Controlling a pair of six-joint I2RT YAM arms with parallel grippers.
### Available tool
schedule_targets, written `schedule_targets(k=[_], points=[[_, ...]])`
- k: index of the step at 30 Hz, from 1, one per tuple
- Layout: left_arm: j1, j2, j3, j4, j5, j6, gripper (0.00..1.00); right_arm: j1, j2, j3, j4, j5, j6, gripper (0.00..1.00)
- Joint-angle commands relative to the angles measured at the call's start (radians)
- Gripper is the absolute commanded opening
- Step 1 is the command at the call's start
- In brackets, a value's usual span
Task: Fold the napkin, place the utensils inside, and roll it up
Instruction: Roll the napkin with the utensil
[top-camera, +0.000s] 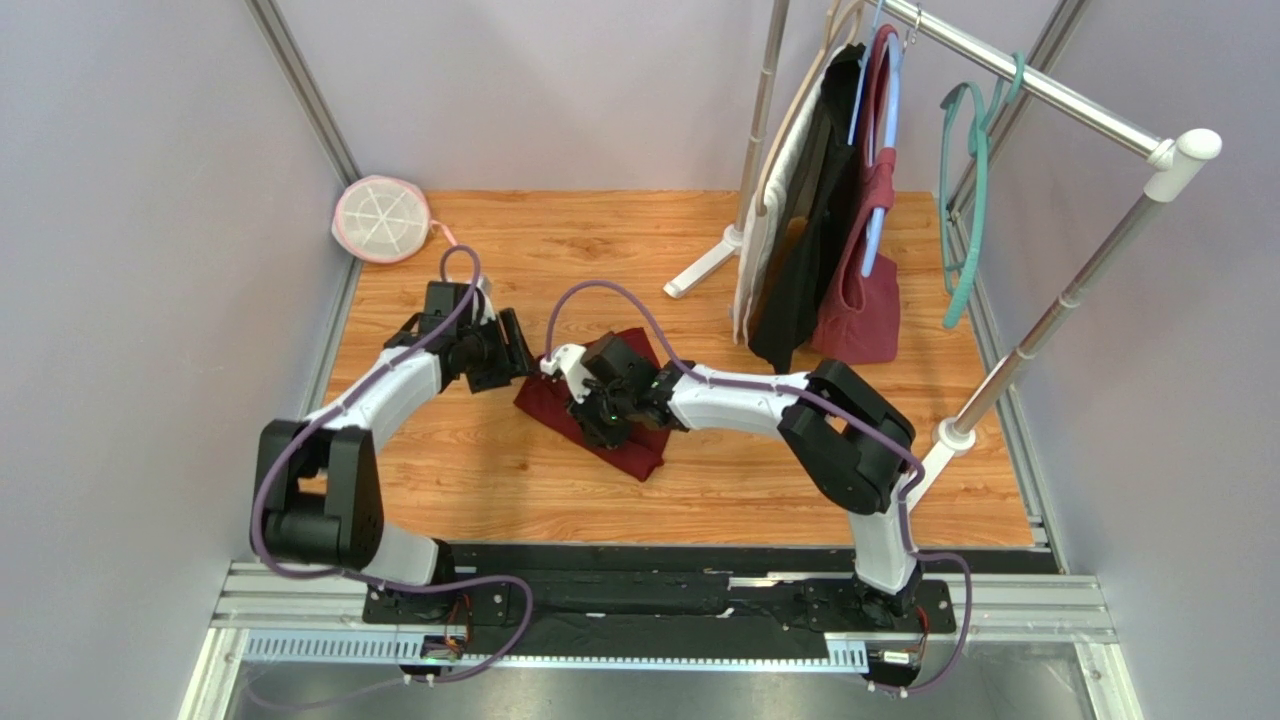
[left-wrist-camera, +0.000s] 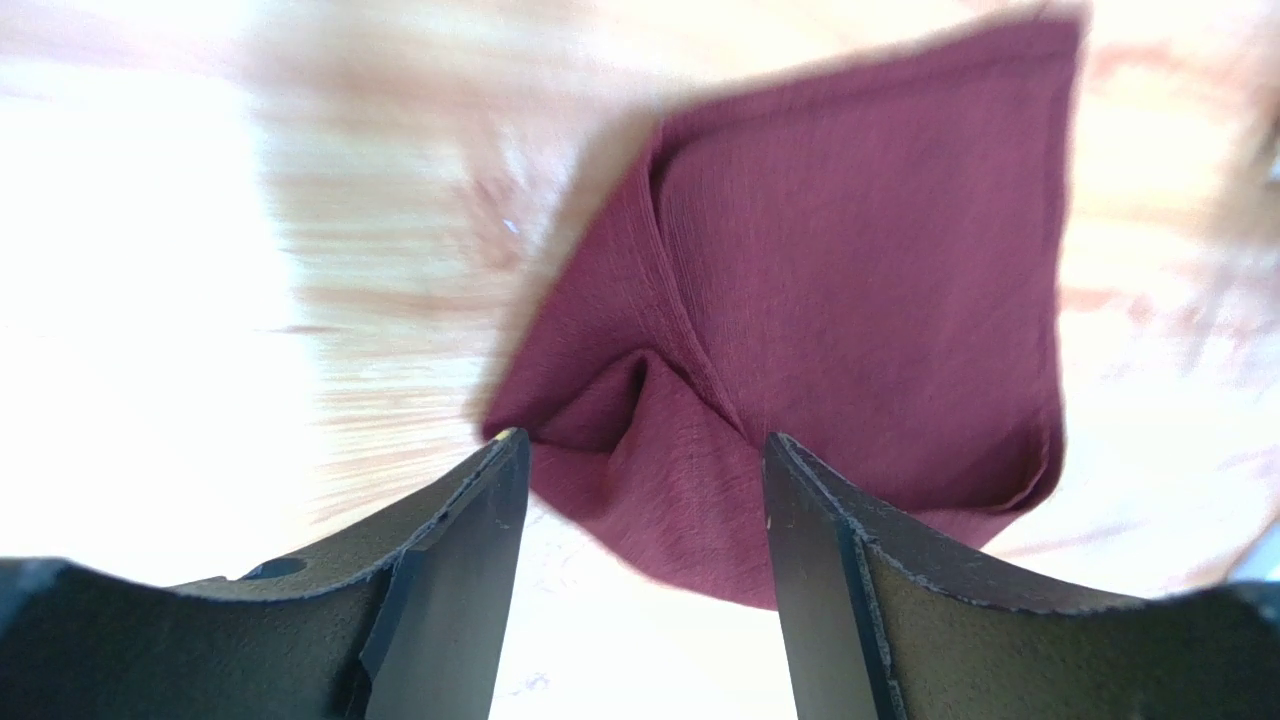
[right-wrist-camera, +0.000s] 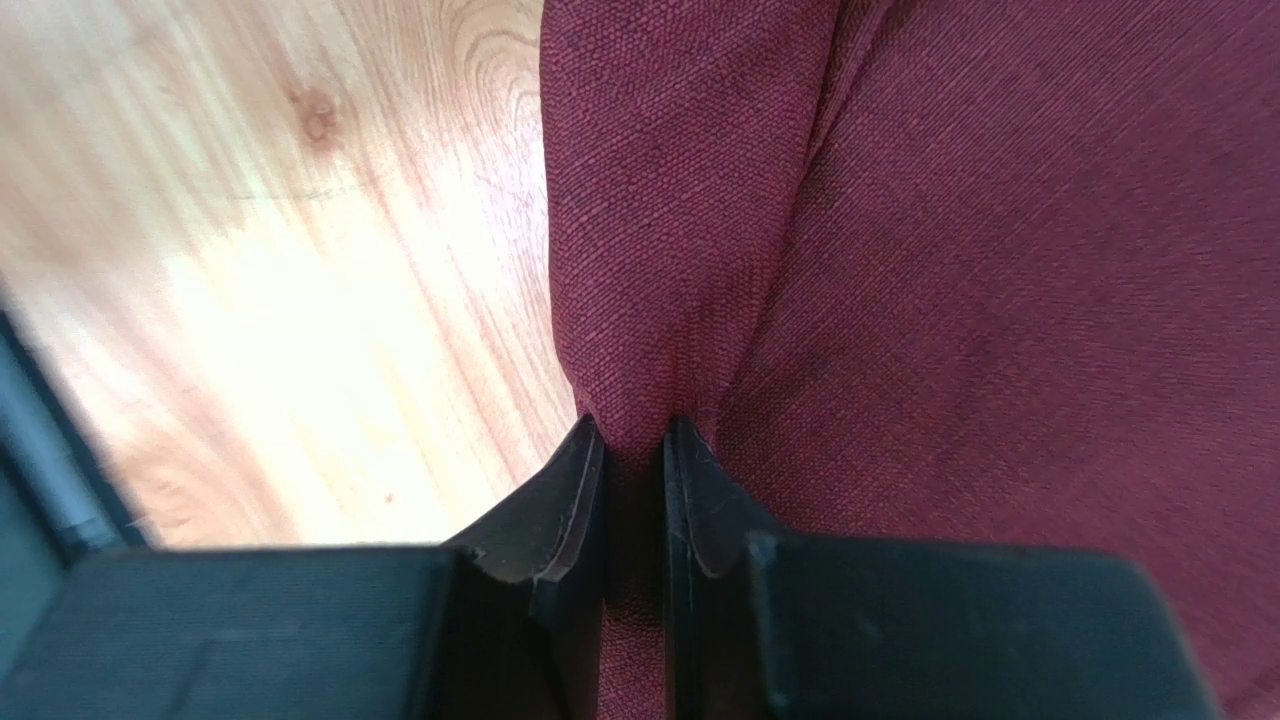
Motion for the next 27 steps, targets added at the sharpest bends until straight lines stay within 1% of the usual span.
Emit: schedule_targets(k=[1,3,5,8,14,17,27], points=[[0.011,-0.135,-0.006,0.013,-0.119,-0.006,0.67,-0.08,0.06,0.023,-0.154,-0.248,0.117,0.07],[0.011,-0.175,-0.046,0.042,-0.106,-0.006,0.67,-0.12,0.08,0.06,-0.177,-0.337,0.158,0.06],[0.011,-0.188,-0.078,0.073,-0.06,0.003,0.67,-0.155,0.124,0.1,-0.195,-0.429,0.189,0.05],[0.011,-0.159,-0.093,0.1,-0.004,0.012,0.67,-0.199,0.184,0.141,-0.203,-0.539,0.232,0.04],[0.01,-0.108,-0.098,0.156,0.048,0.017,0.67,-0.264,0.27,0.18,-0.218,-0.661,0.275,0.03],[0.01,-0.079,-0.086,0.156,0.051,0.015,0.67,-0.288,0.301,0.193,-0.218,-0.718,0.297,0.03],[0.008,0.001,-0.08,0.183,0.062,-0.005,0.68,-0.311,0.365,0.233,-0.231,-0.762,0.318,0.02]])
